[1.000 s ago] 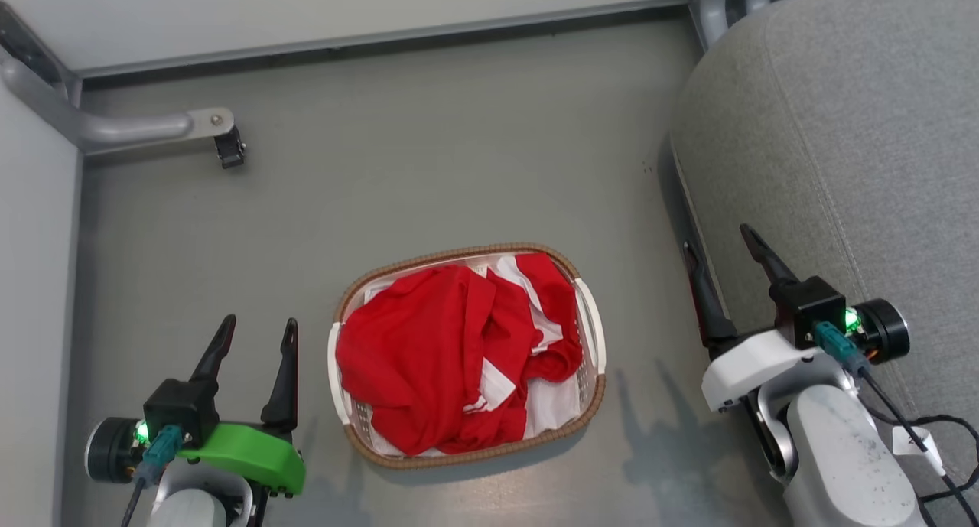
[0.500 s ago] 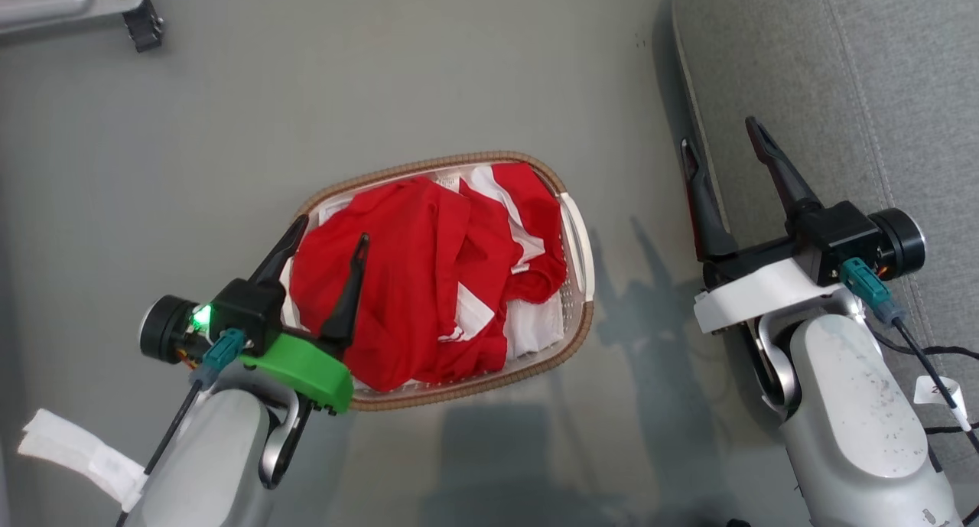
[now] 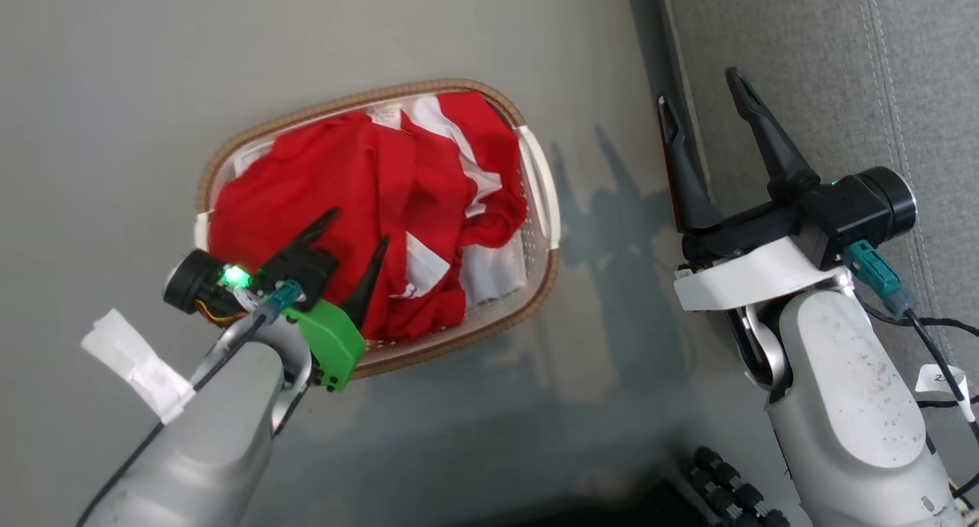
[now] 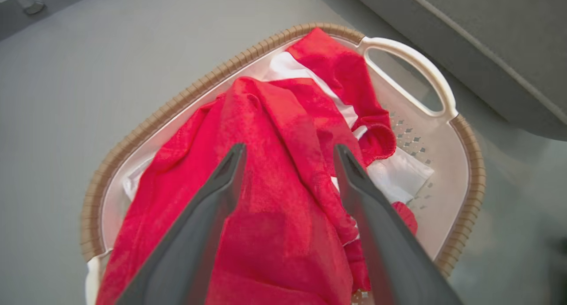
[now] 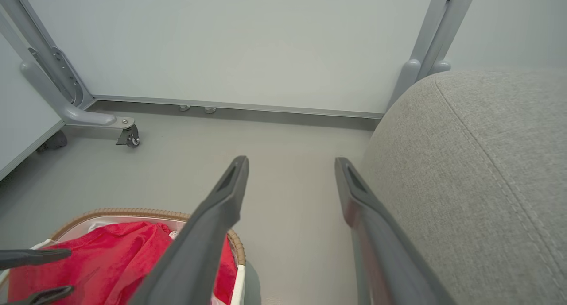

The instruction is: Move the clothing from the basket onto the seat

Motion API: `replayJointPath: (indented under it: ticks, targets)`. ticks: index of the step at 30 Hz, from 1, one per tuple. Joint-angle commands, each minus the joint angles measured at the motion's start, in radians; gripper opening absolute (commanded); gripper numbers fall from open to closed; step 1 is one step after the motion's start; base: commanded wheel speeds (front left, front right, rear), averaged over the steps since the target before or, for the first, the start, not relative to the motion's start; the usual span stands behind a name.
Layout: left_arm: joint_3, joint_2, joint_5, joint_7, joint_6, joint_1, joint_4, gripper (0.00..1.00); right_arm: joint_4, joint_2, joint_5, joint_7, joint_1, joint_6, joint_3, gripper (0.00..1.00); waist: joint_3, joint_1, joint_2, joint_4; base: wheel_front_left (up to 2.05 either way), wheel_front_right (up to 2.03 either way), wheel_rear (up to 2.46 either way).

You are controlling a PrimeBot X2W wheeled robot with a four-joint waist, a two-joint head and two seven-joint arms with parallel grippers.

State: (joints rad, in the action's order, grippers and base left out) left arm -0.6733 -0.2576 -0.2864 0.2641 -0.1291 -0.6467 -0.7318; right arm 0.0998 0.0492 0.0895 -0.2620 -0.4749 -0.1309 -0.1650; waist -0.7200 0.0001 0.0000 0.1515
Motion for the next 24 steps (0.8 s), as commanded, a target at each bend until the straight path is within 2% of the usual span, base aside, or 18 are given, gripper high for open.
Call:
replayJointPath:
  ticks: [1, 12, 19, 24]
  targets:
    - [-0.017, -0.008, 0.001, 0.001, -0.003, -0.04, -0.034, 1.0, -0.012, 0.003, 0.01, -0.004, -0.012, 0.0, -0.004, 1.0, -0.068, -0.0001, 0.0, 0.061, 0.0, 0.0, 0.0]
    - [-0.07, 0.001, -0.055, 0.0, -0.003, -0.167, -0.258, 1.0, -0.041, 0.003, 0.041, -0.004, -0.001, 0.0, -0.009, 1.0, -0.148, -0.0001, 0.0, 0.105, 0.0, 0.0, 0.0]
    - [-0.091, -0.004, -0.001, 0.0, 0.087, -0.235, -0.41, 1.0, -0.044, 0.003, 0.062, -0.004, 0.007, 0.0, -0.015, 1.0, -0.166, -0.0001, 0.0, 0.121, 0.0, 0.0, 0.0]
    - [-0.115, 0.008, 0.015, -0.014, 0.088, -0.253, -0.496, 1.0, -0.042, 0.003, 0.071, -0.004, 0.015, 0.0, -0.018, 1.0, -0.167, -0.0001, 0.0, 0.122, 0.0, 0.0, 0.0]
